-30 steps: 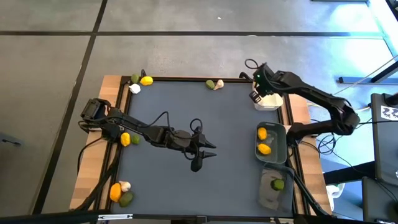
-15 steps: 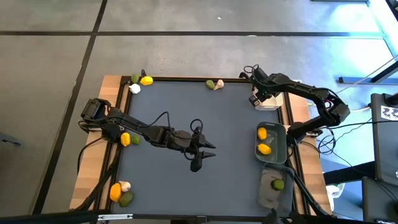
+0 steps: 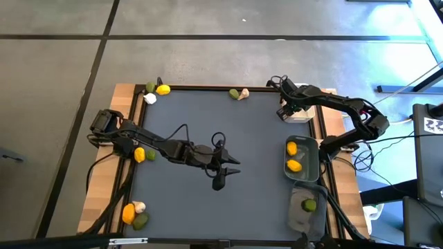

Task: Sort produce into baskets
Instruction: Put the white garlic into the white bin

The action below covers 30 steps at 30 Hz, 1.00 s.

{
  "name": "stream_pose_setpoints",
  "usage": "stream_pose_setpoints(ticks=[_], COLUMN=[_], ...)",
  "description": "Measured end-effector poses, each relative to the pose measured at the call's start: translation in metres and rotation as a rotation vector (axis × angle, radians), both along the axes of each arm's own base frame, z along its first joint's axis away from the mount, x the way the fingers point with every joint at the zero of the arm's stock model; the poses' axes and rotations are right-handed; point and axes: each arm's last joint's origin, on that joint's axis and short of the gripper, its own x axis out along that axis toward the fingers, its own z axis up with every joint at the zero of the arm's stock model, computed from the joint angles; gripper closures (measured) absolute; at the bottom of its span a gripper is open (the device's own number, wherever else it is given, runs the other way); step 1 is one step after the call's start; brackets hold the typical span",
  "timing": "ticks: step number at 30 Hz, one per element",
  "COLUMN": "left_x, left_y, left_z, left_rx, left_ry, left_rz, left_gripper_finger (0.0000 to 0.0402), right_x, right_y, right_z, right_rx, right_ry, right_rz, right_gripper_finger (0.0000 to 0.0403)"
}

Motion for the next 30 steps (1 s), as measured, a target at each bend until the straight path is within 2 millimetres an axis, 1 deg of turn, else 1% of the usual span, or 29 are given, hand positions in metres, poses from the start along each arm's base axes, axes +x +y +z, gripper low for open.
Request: stream_pose_setpoints(ticks=[4, 7, 12, 16, 19, 23, 26, 30], left_x=[0.000, 0.000, 0.000, 0.000, 0.000, 0.000, 0.000, 0.000], left_y=[0.000, 0.000, 0.000, 0.000, 0.000, 0.000, 0.000, 0.000], left_z=[0.000, 0.000, 0.000, 0.000, 0.000, 0.000, 0.000, 0.000], left_rx=[0.000, 0.000, 0.000, 0.002, 0.004, 0.006, 0.006, 0.006], left_ry=[0.000, 0.000, 0.000, 0.000, 0.000, -0.001, -0.001, 0.000], left_rz=[0.000, 0.000, 0.000, 0.000, -0.001, 0.005, 0.006, 0.006], left_gripper_finger=[0.0251, 0.0251, 0.0251, 0.0251, 0.0251, 0.0251, 0.0251, 0.0251], right_x=[0.000, 0.000, -0.001, 0.000, 0.002, 0.004, 0.008, 0.014], right_y=[0.000, 0.000, 0.000, -0.001, 0.000, 0.001, 0.002, 0.001], right_z=[0.000, 0.000, 0.005, 0.022, 0.037, 0.054, 0.062, 0.067], right_rx=[0.000, -0.001, -0.025, -0.064, -0.090, -0.104, -0.106, -0.075], right_ry=[0.009, 0.022, 0.035, -0.024, -0.096, -0.243, -0.367, -0.510], right_rz=[0.019, 0.032, 0.036, 0.043, 0.055, 0.096, 0.143, 0.213], right_gripper_finger=[0.0185, 0.0166, 0.0155, 0.0157, 0.0158, 0.0159, 0.0159, 0.0159])
